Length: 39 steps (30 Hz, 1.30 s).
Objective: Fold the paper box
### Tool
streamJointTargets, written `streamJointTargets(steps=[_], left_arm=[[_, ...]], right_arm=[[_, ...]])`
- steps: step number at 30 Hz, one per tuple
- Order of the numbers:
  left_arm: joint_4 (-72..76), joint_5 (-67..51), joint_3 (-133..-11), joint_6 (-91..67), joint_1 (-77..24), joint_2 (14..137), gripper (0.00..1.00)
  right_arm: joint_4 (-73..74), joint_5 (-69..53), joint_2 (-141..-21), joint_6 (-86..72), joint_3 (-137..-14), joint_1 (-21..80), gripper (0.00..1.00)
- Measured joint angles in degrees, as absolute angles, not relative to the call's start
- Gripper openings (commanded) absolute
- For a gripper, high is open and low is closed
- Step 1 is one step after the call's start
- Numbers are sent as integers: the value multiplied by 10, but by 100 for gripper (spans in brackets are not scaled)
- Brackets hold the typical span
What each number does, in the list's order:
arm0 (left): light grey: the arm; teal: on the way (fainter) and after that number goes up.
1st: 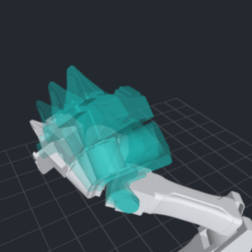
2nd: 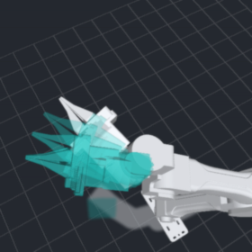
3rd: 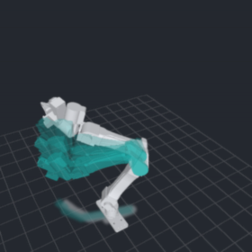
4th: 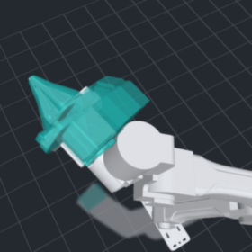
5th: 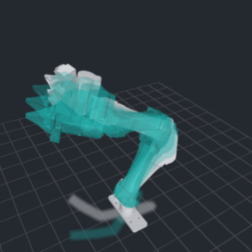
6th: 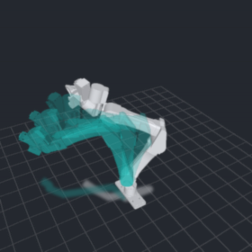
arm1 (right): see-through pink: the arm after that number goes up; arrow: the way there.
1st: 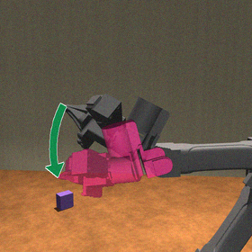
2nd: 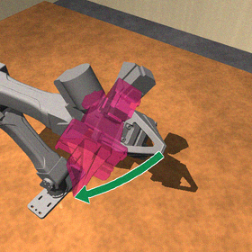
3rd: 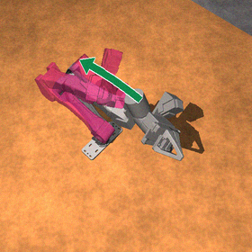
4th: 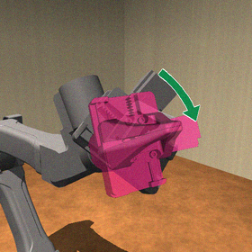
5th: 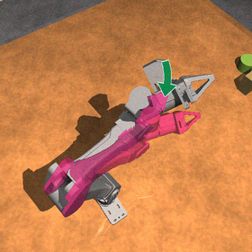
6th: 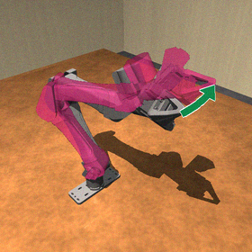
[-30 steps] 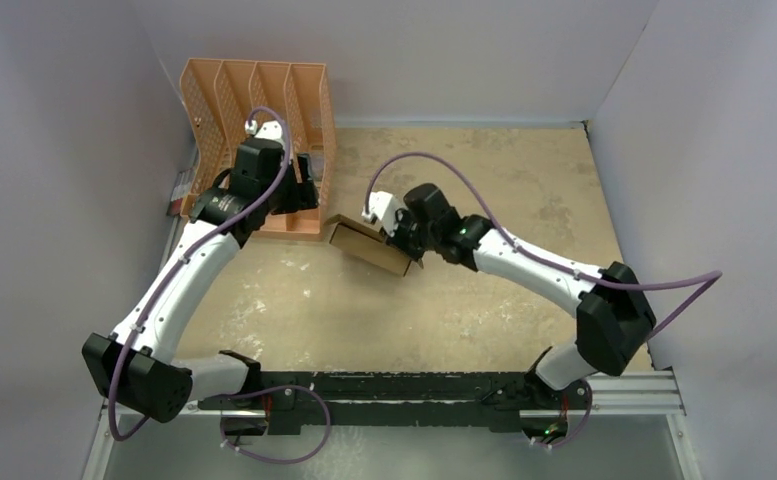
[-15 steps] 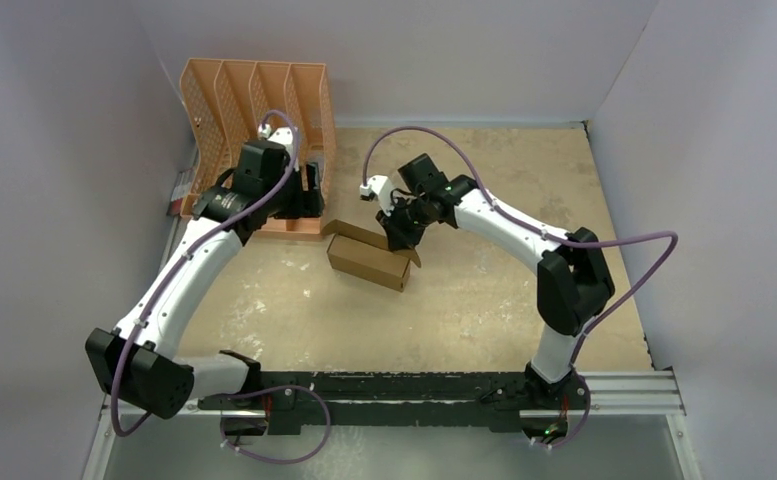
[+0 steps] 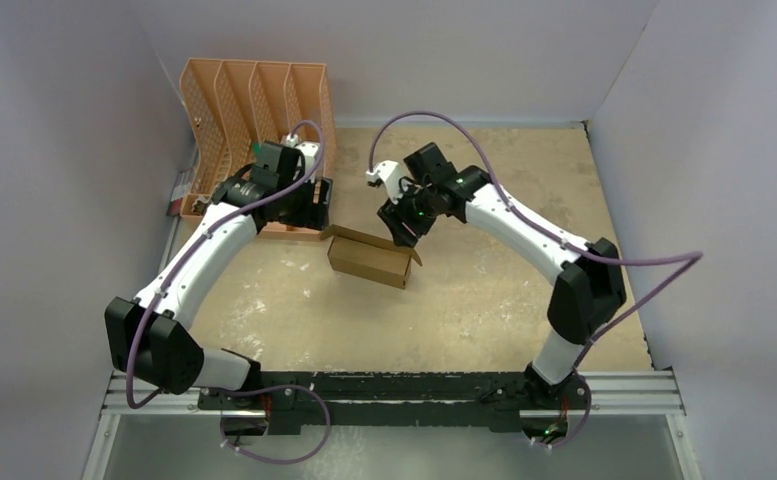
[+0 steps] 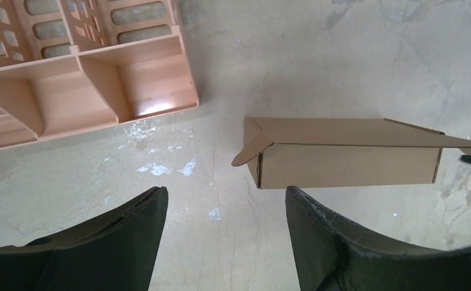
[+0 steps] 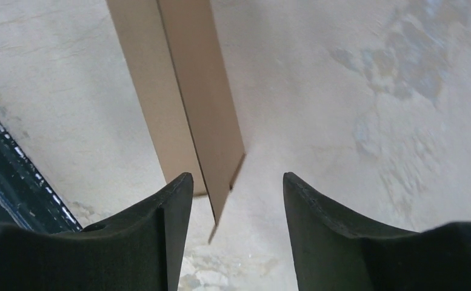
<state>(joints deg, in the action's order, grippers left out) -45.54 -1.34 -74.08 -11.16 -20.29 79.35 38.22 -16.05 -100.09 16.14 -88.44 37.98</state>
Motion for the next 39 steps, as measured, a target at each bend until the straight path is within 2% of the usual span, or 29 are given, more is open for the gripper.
streamJointTargets(steps=[9, 19, 22, 28, 36, 39], left_arm=[[-453, -22, -732, -87, -203, 795, 63], [-437, -46, -732, -74, -203, 851, 57], [-437, -53, -732, -68, -203, 862, 53], [-430, -72, -732, -62, -203, 876, 47], [-428, -102, -741, -48, -203, 885, 34], [-427, -116, -745, -46, -203, 890, 24]], right_arm=[[369, -27, -846, 30, -787, 392, 51], [342, 60, -863, -81, -741, 454, 36], [331, 72, -874, -91, -729, 456, 29], [322, 92, -884, -104, -716, 459, 0], [321, 98, -885, -97, -716, 460, 0], [321, 97, -885, -89, -716, 461, 0]])
